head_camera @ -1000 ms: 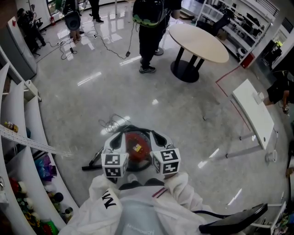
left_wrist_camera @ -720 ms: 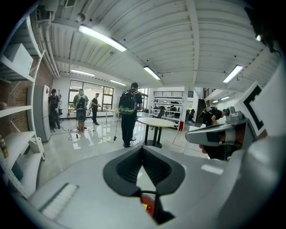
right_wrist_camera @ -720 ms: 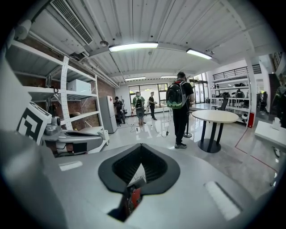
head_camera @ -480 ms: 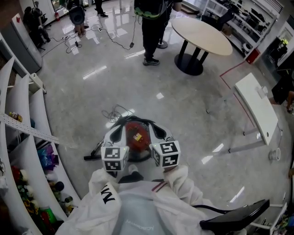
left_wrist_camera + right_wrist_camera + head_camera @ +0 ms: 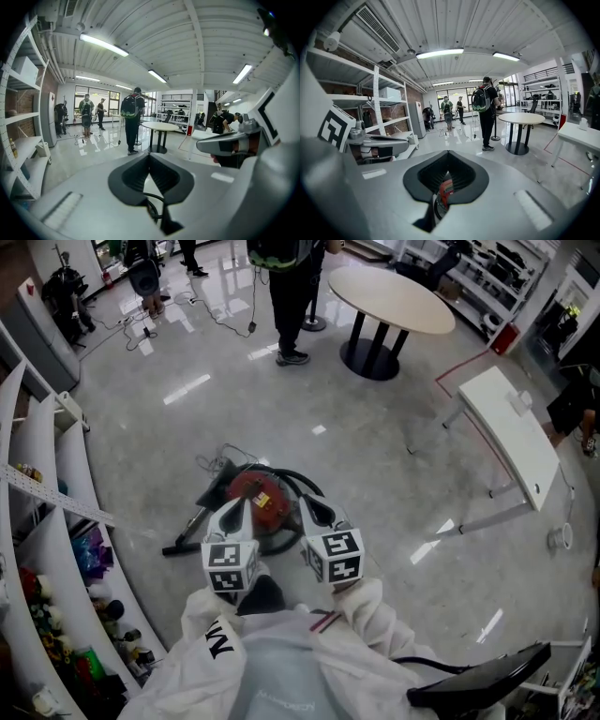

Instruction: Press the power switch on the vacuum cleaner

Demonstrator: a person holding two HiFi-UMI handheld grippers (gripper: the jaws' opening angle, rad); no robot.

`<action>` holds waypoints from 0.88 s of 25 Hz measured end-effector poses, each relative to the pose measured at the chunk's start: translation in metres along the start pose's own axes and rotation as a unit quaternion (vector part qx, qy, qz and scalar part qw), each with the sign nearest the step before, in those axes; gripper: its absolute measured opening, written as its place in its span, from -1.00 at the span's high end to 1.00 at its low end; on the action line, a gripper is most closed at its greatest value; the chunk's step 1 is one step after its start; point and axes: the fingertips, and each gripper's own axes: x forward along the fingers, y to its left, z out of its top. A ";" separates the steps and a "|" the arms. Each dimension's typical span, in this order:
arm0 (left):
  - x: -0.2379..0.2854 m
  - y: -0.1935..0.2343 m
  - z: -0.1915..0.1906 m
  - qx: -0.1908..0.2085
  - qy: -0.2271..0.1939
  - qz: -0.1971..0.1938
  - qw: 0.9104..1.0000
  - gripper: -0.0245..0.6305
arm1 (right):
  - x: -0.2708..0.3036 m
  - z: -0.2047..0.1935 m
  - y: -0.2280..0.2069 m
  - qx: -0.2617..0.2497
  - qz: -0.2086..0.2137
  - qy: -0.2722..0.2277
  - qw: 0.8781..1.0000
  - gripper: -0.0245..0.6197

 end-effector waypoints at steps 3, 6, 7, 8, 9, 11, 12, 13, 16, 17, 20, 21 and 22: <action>-0.010 -0.024 -0.011 0.000 -0.001 -0.007 1.000 0.93 | -0.025 -0.017 -0.006 0.002 -0.003 0.003 1.000 0.92; -0.020 -0.045 -0.020 0.004 0.000 -0.010 1.000 0.93 | -0.045 -0.030 -0.007 0.003 0.000 0.005 1.000 0.92; -0.023 -0.050 -0.022 0.005 -0.001 -0.010 1.000 0.93 | -0.050 -0.032 -0.006 0.003 0.002 0.005 1.000 0.92; -0.026 -0.055 -0.022 0.006 -0.003 -0.010 1.000 0.93 | -0.055 -0.034 -0.006 0.002 0.004 0.004 1.000 0.92; -0.029 -0.060 -0.023 0.008 -0.005 -0.009 1.000 0.93 | -0.059 -0.035 -0.006 0.001 0.006 0.003 1.000 0.92; -0.035 -0.066 -0.023 0.008 -0.005 -0.007 1.000 0.93 | -0.066 -0.036 -0.005 0.000 0.010 0.001 1.000 0.92; -0.039 -0.068 -0.022 0.008 -0.006 -0.006 1.000 0.93 | -0.068 -0.037 -0.004 0.000 0.013 0.000 1.000 0.92; -0.043 -0.069 -0.022 0.008 -0.007 -0.003 1.000 0.93 | -0.070 -0.037 -0.002 -0.001 0.016 -0.001 1.000 0.92; -0.053 -0.069 -0.023 0.008 -0.009 0.008 1.000 0.93 | -0.077 -0.038 0.004 -0.002 0.025 -0.003 1.000 0.92; -0.056 -0.069 -0.023 0.008 -0.009 0.011 1.000 0.93 | -0.079 -0.039 0.006 -0.003 0.029 -0.004 1.000 0.92; -0.062 -0.070 -0.028 0.007 -0.005 0.017 1.000 0.93 | -0.083 -0.043 0.010 -0.002 0.037 -0.003 0.999 0.92; -0.063 -0.071 -0.030 0.007 -0.002 0.017 1.000 0.93 | -0.084 -0.044 0.011 0.000 0.038 -0.002 0.999 0.92; -0.065 -0.073 -0.032 0.007 0.001 0.016 1.000 0.93 | -0.086 -0.046 0.011 0.001 0.038 -0.001 0.999 0.92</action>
